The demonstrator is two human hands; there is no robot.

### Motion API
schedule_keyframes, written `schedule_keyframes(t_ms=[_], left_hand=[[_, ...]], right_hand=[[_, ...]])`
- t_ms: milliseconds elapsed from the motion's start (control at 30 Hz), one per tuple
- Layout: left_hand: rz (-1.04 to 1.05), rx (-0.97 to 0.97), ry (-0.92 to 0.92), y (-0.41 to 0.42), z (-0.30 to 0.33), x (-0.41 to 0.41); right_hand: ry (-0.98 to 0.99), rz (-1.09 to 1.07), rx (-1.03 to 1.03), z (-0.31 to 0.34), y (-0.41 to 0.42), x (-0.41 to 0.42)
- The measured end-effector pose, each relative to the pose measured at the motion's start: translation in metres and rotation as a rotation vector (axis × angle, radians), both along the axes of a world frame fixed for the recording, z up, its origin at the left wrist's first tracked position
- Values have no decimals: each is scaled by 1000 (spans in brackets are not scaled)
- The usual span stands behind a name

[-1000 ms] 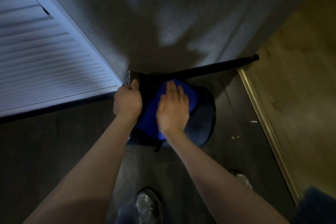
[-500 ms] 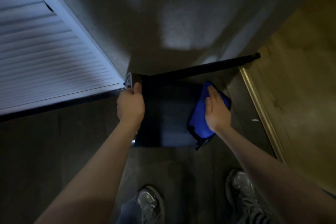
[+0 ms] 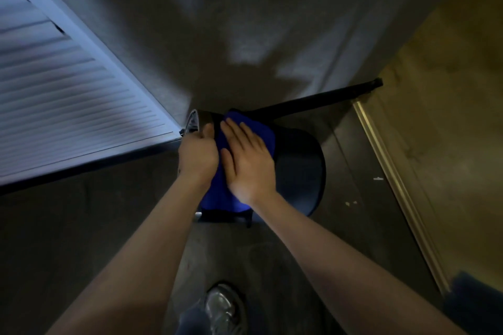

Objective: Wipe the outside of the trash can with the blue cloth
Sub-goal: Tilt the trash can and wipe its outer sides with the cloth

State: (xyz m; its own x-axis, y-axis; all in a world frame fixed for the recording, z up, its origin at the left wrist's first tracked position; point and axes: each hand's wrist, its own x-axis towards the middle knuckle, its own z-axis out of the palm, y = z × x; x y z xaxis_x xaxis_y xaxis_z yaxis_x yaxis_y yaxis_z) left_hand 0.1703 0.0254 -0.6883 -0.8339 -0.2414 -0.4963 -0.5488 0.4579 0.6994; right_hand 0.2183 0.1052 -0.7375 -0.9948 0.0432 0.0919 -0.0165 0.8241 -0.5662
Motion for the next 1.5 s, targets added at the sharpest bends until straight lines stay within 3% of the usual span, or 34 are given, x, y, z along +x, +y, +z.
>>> schedule_keyframes(t_ms=[67, 233, 400, 533, 633, 900, 1033, 1200, 1333, 1500], left_hand=[[-148, 18, 6, 6, 10, 1], [-425, -193, 78, -13, 16, 38], [-284, -75, 142, -35, 1, 74], [-205, 4, 153, -19, 2, 63], [-154, -44, 167, -5, 8, 54], [-16, -117, 50, -10, 13, 22], [47, -86, -13, -12, 14, 16], [143, -14, -56, -8, 18, 13], [146, 16, -93, -21, 15, 14], [105, -15, -70, -16, 12, 7]], right_hand=[[-2, -23, 3, -2, 14, -1], [-89, -150, 5, -22, 62, 0], [-73, -196, -59, -32, 69, 6], [-199, -292, -159, -42, 94, -2], [-315, -385, -211, -51, 111, 5], [-412, -379, -197, -53, 93, -1], [-277, -297, 15, -26, 44, -13], [-54, -158, -50, 12, -35, -18], [-14, 100, 13, 0, -4, 3], [-154, -38, 89, -40, 73, 26]])
